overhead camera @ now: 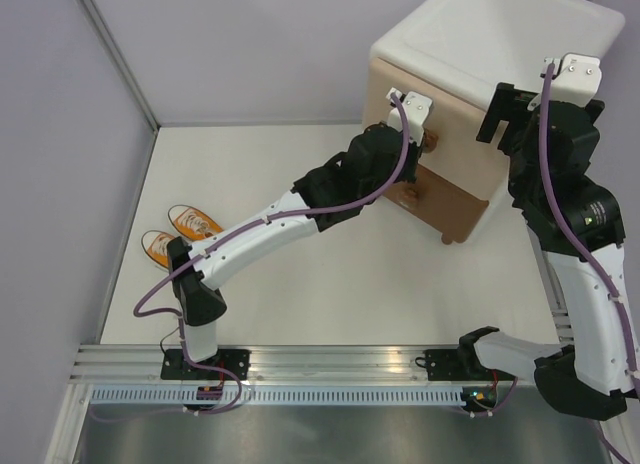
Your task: Place and organize the shoes in the shoe cabinet
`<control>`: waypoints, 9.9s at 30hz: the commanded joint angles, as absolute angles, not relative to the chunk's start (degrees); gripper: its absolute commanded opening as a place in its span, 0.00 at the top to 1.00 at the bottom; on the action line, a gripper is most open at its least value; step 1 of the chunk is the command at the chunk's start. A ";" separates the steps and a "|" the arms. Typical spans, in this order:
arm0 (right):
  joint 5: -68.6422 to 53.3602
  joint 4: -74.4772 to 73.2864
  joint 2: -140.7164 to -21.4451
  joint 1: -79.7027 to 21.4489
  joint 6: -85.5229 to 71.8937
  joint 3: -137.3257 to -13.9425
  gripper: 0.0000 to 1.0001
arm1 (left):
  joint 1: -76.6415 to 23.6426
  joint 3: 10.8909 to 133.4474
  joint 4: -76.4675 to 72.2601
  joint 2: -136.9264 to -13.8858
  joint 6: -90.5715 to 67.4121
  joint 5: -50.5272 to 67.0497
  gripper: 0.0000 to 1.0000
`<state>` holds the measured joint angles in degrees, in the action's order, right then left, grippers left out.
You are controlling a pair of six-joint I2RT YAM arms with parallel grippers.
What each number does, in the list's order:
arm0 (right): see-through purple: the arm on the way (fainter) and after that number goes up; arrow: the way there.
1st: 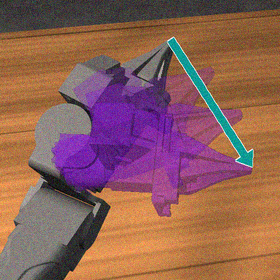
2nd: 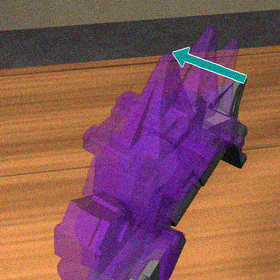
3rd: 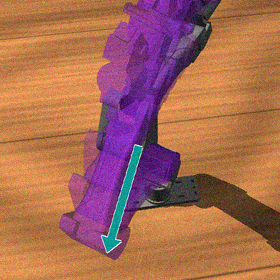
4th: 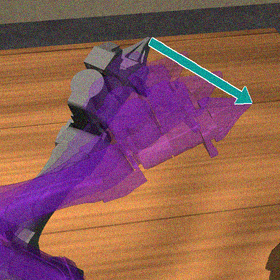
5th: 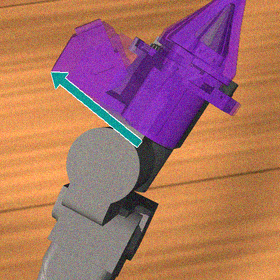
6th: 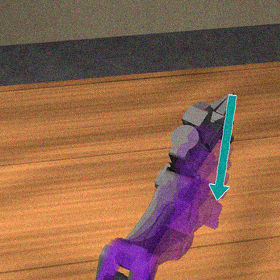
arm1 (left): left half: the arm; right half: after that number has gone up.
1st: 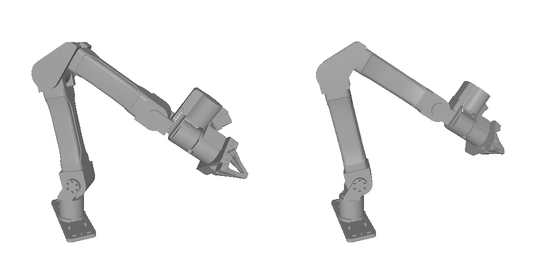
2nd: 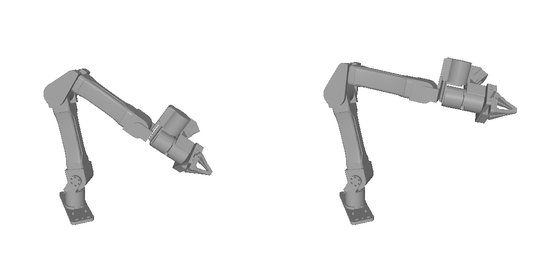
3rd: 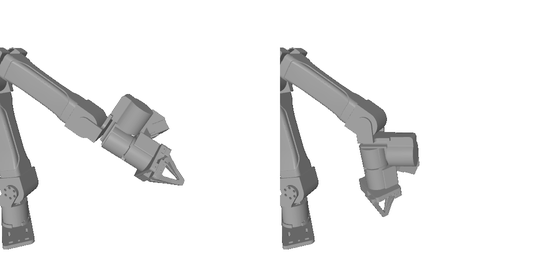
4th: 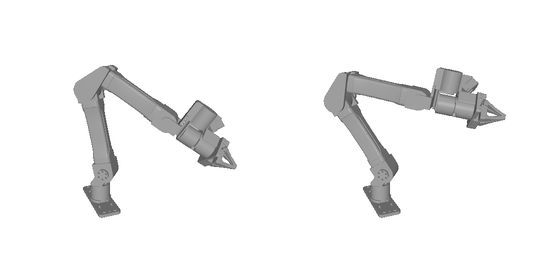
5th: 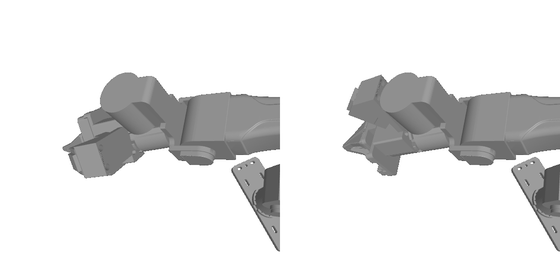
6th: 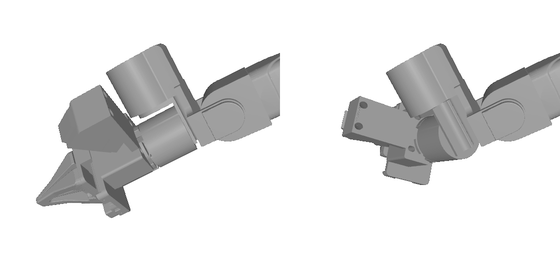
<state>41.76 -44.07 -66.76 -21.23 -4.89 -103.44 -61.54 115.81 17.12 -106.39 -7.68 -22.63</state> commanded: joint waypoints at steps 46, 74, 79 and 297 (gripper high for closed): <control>26.36 -44.21 -65.30 -9.40 -7.56 -103.54 0.02 | -62.49 121.73 2.90 -115.14 -2.81 -30.94 0.47; 28.74 -48.43 -69.34 -8.97 -6.24 -108.90 0.02 | -64.77 103.19 1.93 -98.80 -5.45 -32.52 0.98; 27.42 -48.08 -68.91 -8.61 -6.85 -106.79 0.02 | -65.39 100.20 2.02 -95.80 -5.89 -32.52 0.98; -2.46 -34.28 -36.92 -8.09 -8.17 -76.82 0.02 | -16.09 79.74 35.96 -71.99 -28.65 -12.48 0.09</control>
